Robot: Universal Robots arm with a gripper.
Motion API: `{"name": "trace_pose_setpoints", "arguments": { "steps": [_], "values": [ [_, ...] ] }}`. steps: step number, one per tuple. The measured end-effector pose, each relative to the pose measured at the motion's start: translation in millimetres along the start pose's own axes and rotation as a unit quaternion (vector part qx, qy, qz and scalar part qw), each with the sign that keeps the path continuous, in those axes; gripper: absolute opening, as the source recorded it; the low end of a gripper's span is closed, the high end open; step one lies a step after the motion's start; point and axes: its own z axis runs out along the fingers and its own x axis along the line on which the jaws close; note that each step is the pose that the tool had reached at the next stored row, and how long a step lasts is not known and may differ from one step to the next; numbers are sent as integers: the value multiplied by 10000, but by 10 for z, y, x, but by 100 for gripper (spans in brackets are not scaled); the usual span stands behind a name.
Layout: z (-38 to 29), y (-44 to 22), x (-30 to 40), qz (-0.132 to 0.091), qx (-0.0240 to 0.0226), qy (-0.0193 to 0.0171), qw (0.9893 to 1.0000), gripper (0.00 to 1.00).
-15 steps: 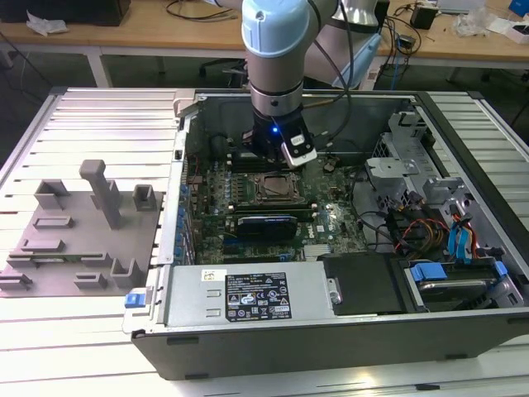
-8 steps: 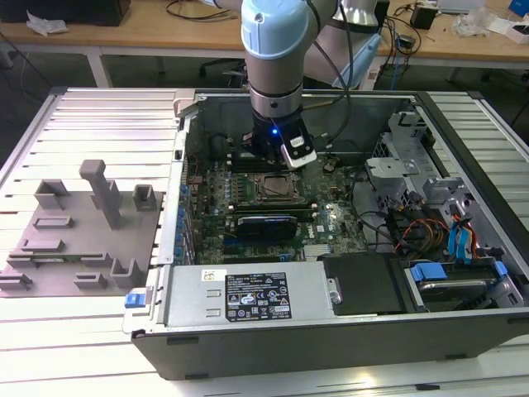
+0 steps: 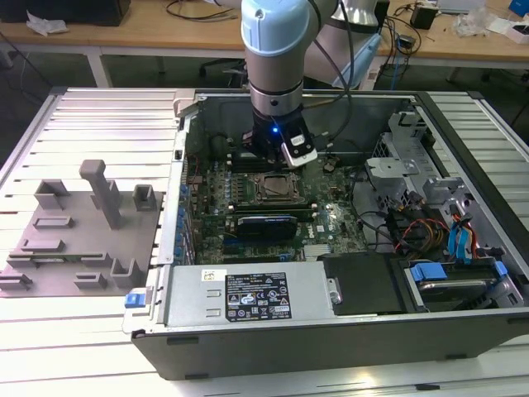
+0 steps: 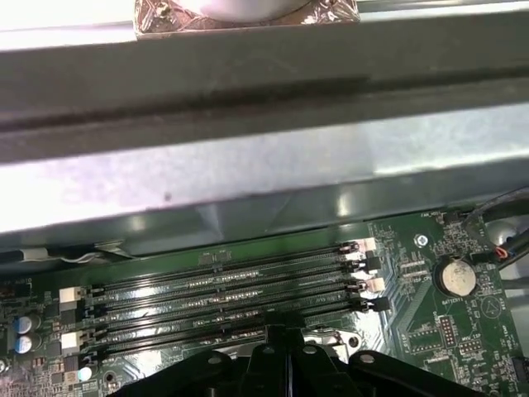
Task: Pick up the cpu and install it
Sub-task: 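Install the first cpu locking lever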
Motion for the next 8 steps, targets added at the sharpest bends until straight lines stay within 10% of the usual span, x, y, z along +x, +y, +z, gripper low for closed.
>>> {"name": "trace_pose_setpoints", "arguments": {
  "steps": [7, 8],
  "values": [
    [6, 42, 24, 25, 9, -17, 10000, 11],
    [12, 39, 48, 30, 78, -130, 9999, 11]
  ]
}}
